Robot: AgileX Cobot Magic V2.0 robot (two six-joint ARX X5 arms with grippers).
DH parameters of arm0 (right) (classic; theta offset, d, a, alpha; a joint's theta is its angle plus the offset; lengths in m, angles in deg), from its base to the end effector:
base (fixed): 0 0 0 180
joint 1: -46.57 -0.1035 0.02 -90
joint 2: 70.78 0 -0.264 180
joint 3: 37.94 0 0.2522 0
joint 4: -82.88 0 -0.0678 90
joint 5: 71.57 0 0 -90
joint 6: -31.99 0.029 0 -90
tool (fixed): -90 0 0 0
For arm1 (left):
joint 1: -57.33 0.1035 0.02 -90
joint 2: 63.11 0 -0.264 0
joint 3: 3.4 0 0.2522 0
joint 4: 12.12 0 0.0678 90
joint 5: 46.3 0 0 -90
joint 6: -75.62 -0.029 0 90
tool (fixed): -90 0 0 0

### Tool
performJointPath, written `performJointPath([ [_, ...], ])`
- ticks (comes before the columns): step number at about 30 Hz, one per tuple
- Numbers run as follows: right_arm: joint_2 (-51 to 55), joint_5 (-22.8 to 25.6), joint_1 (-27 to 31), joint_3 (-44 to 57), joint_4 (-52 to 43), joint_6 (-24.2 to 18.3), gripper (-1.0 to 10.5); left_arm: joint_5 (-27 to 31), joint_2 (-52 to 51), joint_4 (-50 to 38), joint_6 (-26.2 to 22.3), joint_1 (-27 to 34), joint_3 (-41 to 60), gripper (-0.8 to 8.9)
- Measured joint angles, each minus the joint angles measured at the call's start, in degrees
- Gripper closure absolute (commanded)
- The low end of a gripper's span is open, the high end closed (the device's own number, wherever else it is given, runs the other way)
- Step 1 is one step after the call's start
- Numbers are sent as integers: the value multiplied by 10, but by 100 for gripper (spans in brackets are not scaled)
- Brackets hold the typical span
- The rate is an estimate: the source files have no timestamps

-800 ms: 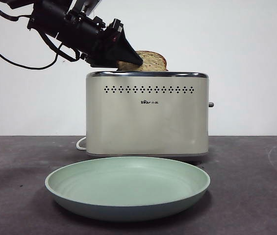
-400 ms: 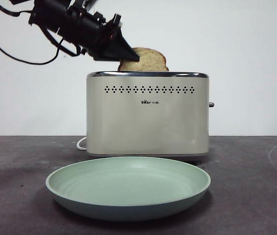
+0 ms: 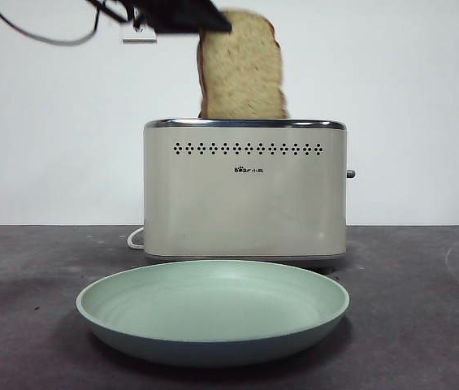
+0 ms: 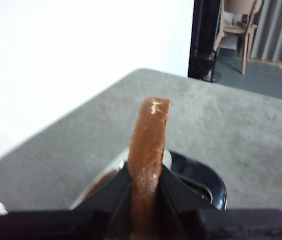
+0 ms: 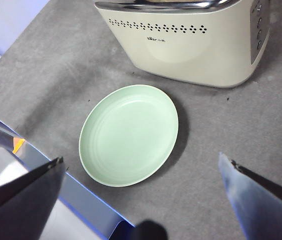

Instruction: Take the bread from the toaster,put the bread on the plate,put the plate on the table

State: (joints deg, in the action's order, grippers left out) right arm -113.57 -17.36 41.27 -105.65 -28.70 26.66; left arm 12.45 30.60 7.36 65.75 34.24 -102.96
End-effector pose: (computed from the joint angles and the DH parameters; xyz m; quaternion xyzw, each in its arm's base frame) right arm 0.1191 0.0281 0.3262 0.0569 0.3420 0.3422 0.8733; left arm 0.3418 -0.1621 0.3708 0.0676 0.0789 -0.4619 0.8808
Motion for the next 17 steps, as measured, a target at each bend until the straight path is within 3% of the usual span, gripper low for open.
performJointPath([
  [6,0,0,0,0,0,0,288,26,-74,34,1,0,-5,822],
  [17,-1,0,0,0,0,0,288,36,-252,264,1,0,-5,820],
])
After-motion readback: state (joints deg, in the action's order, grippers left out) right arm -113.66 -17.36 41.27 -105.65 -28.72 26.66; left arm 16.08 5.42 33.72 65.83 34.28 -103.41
